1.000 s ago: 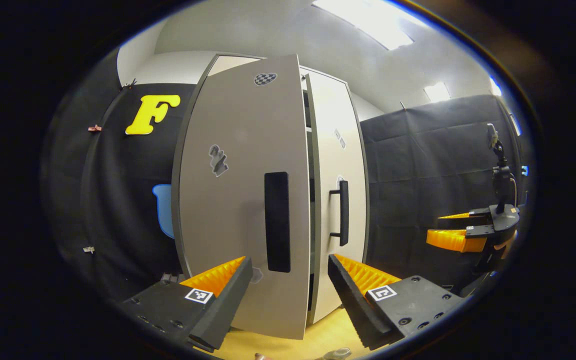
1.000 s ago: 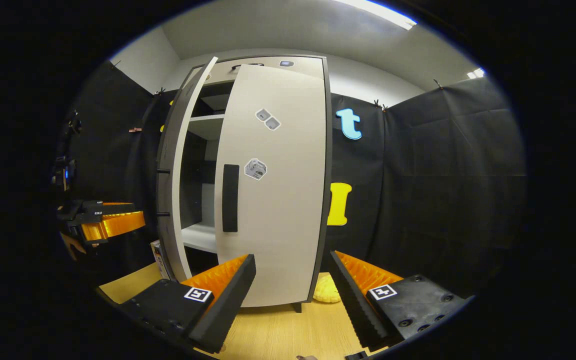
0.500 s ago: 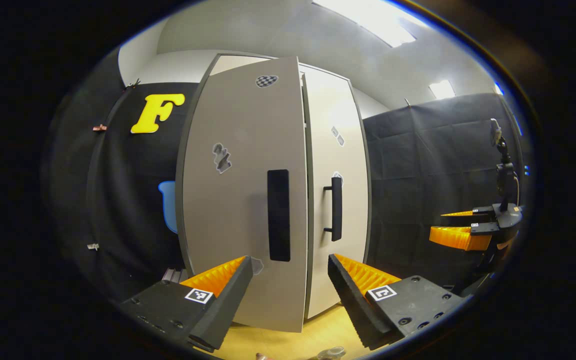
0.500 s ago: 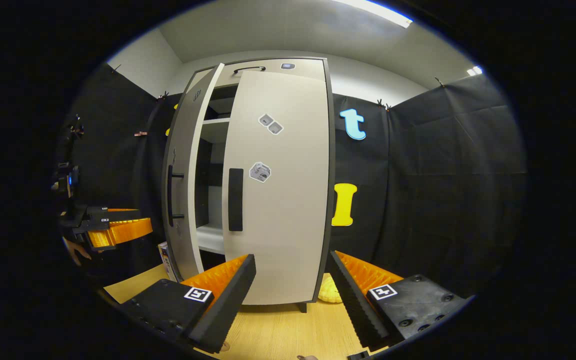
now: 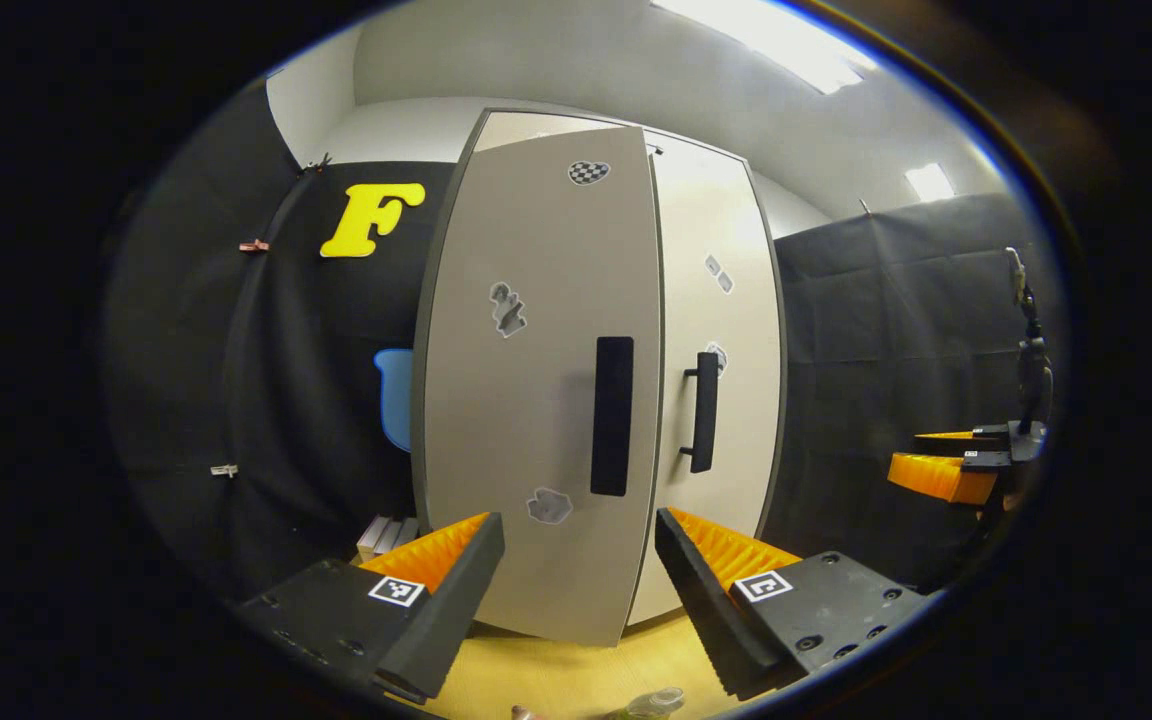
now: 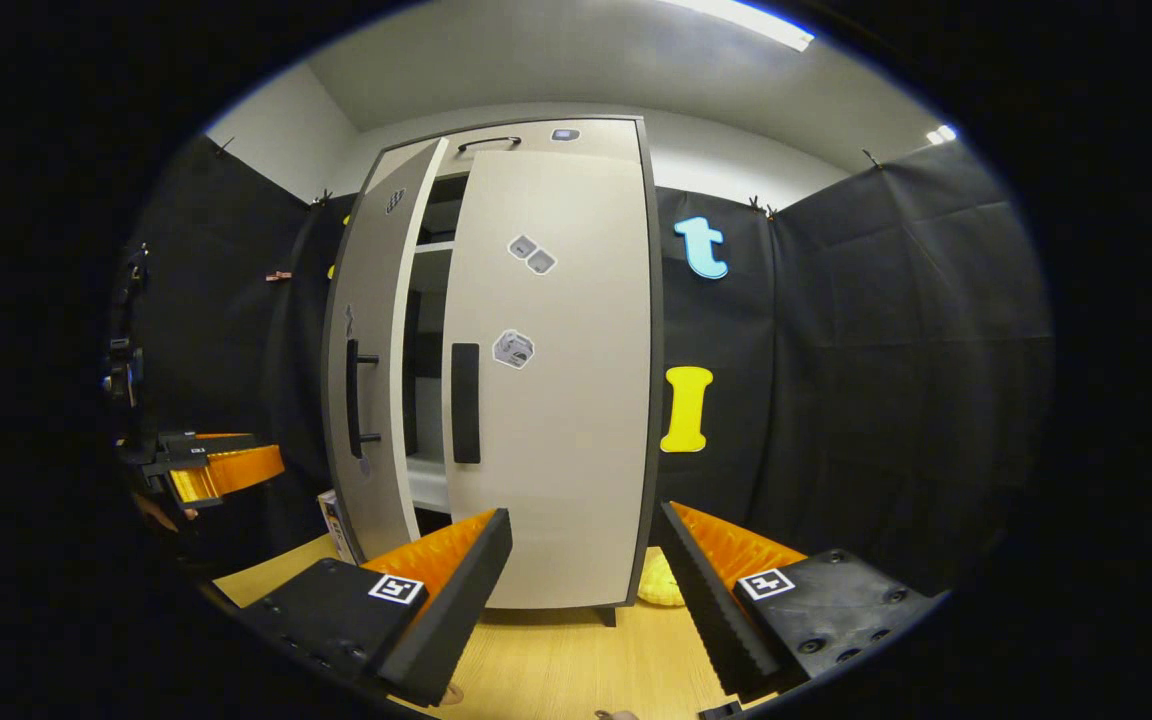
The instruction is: Grasp the bottle in the cabinet with the left hand and place it on the coaster, then close the right door with the right hand and the left door with the left hand.
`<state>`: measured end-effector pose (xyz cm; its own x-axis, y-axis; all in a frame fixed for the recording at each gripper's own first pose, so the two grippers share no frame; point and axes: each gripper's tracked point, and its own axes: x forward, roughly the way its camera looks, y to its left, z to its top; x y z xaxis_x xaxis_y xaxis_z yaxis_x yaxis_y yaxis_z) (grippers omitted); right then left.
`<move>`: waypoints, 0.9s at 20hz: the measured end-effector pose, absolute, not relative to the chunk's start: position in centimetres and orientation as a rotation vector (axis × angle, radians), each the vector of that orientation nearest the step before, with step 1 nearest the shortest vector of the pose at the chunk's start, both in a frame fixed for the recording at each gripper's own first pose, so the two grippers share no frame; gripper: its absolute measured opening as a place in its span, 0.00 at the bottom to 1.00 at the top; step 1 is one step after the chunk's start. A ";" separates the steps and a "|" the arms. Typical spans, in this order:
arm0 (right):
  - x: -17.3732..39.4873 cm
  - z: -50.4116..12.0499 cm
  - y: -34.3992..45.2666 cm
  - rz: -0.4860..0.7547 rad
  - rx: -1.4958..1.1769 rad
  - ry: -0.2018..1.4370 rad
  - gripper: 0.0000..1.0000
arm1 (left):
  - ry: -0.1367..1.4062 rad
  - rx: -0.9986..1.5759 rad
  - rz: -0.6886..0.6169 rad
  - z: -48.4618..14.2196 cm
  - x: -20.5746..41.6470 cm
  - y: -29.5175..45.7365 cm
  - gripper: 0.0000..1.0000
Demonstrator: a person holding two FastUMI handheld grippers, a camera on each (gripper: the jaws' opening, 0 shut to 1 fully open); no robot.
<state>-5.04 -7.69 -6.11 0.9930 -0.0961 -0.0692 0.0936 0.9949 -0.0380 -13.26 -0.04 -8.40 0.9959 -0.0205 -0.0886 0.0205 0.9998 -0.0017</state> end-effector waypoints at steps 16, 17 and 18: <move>-7.4 -7.0 -7.2 -0.064 -0.077 0.097 0.98 | 0.137 0.057 0.145 -8.3 -19.4 -0.3 0.96; -7.7 -7.0 -7.3 -0.066 -0.082 0.097 0.98 | 0.140 0.058 0.143 -8.3 -19.6 -0.3 0.96; -7.8 -6.9 -7.3 -0.065 -0.082 0.094 0.98 | 0.138 0.057 0.134 -8.2 -19.7 -0.4 0.97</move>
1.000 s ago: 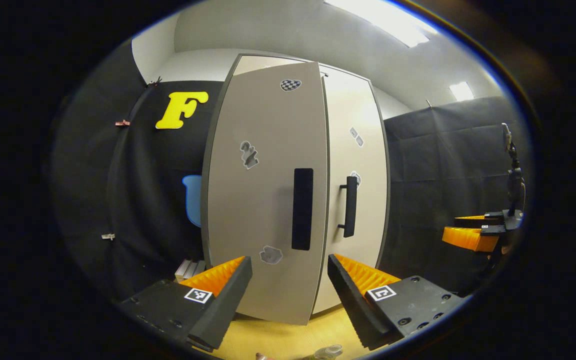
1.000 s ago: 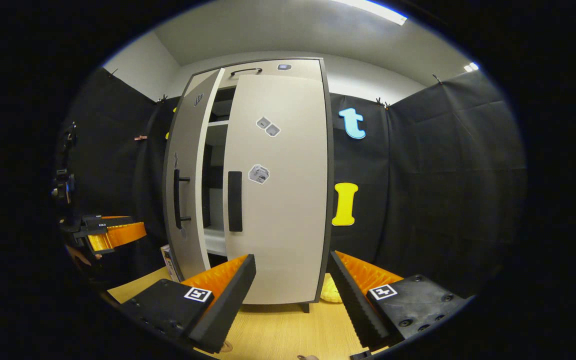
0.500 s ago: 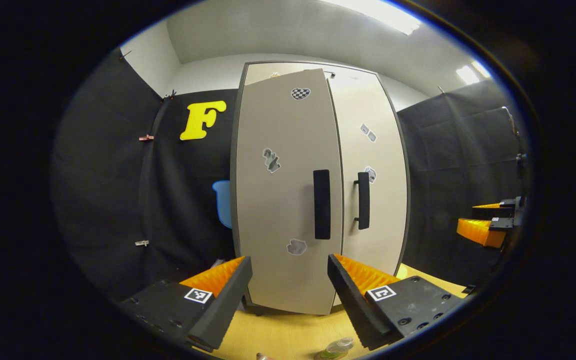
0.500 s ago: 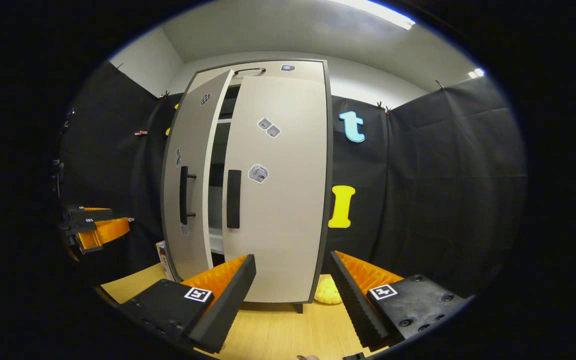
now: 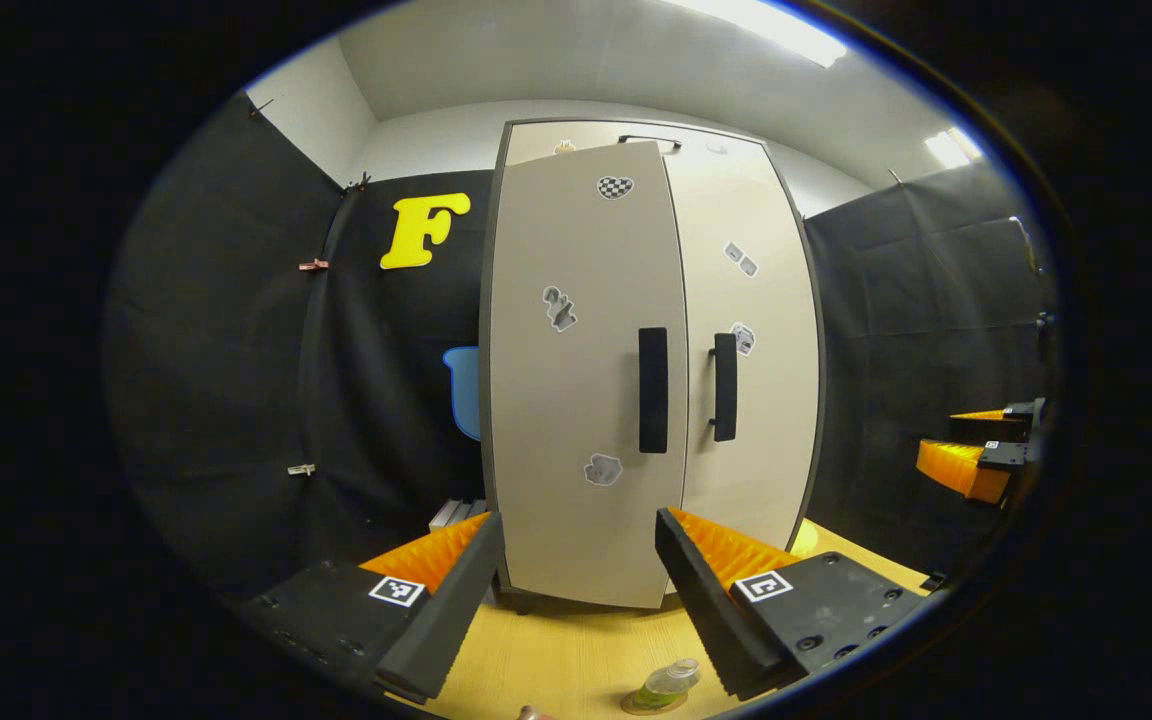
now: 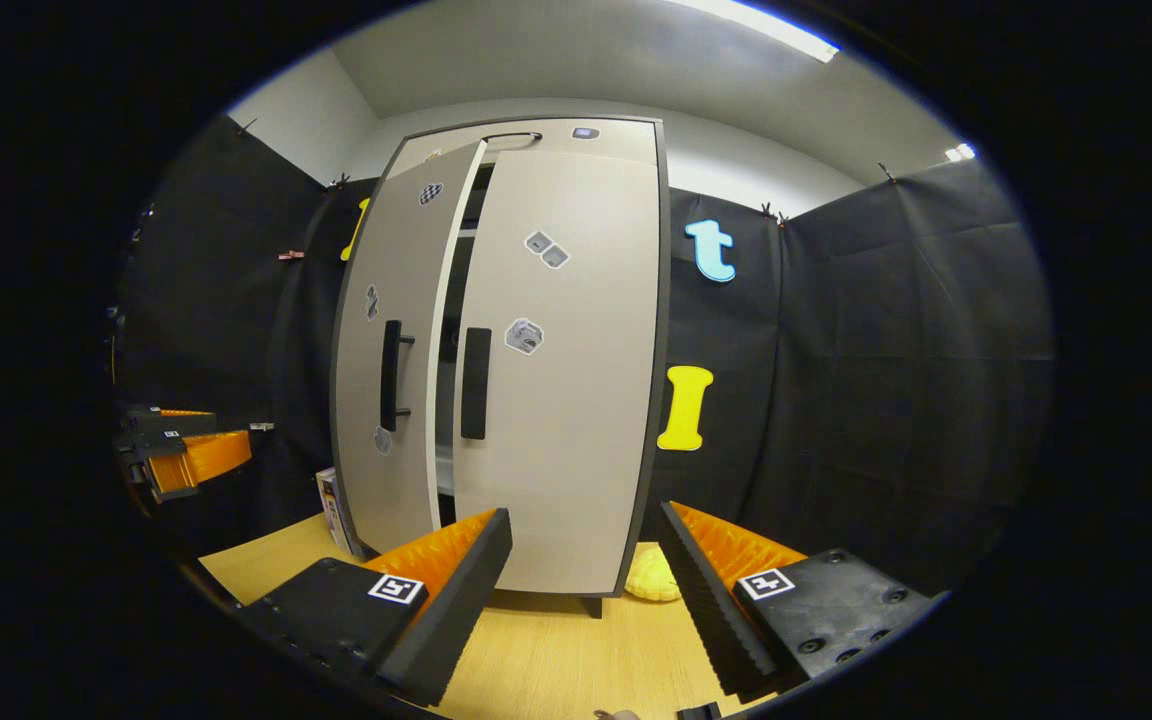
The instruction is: Grasp the bottle in the cabinet with the left hand and place it on the coaster, then close the right door with the right hand and the left door with the left hand.
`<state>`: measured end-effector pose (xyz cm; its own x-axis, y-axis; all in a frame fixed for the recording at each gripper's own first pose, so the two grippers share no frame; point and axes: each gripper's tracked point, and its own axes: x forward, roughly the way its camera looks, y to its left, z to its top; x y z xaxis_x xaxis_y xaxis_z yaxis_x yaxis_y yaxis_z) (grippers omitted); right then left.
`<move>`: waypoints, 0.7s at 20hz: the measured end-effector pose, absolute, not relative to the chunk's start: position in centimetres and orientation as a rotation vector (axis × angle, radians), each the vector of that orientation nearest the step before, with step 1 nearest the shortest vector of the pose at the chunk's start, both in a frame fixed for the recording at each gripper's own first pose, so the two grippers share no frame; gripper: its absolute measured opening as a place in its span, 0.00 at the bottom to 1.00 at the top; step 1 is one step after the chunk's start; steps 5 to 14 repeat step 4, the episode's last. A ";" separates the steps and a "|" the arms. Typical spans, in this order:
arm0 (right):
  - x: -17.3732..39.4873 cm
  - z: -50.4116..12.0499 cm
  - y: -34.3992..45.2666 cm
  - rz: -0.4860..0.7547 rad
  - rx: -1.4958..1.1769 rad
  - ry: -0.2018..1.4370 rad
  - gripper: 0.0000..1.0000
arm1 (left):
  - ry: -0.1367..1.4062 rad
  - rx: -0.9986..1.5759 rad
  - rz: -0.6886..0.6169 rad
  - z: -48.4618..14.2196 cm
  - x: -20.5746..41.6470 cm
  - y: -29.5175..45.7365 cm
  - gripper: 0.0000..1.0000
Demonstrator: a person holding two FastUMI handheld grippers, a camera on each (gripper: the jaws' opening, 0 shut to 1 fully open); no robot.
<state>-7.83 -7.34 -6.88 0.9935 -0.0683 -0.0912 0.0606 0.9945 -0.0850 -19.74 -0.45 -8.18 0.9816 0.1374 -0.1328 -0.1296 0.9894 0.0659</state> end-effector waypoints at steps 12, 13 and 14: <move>-8.4 -6.4 -7.0 -0.062 -0.069 0.080 0.98 | 0.073 0.036 0.113 -6.7 -20.5 -1.5 0.97; -8.4 -6.4 -7.0 -0.062 -0.069 0.080 0.98 | 0.073 0.036 0.113 -6.7 -20.5 -1.5 0.97; -8.4 -6.4 -7.0 -0.062 -0.069 0.080 0.98 | 0.073 0.036 0.113 -6.7 -20.5 -1.5 0.97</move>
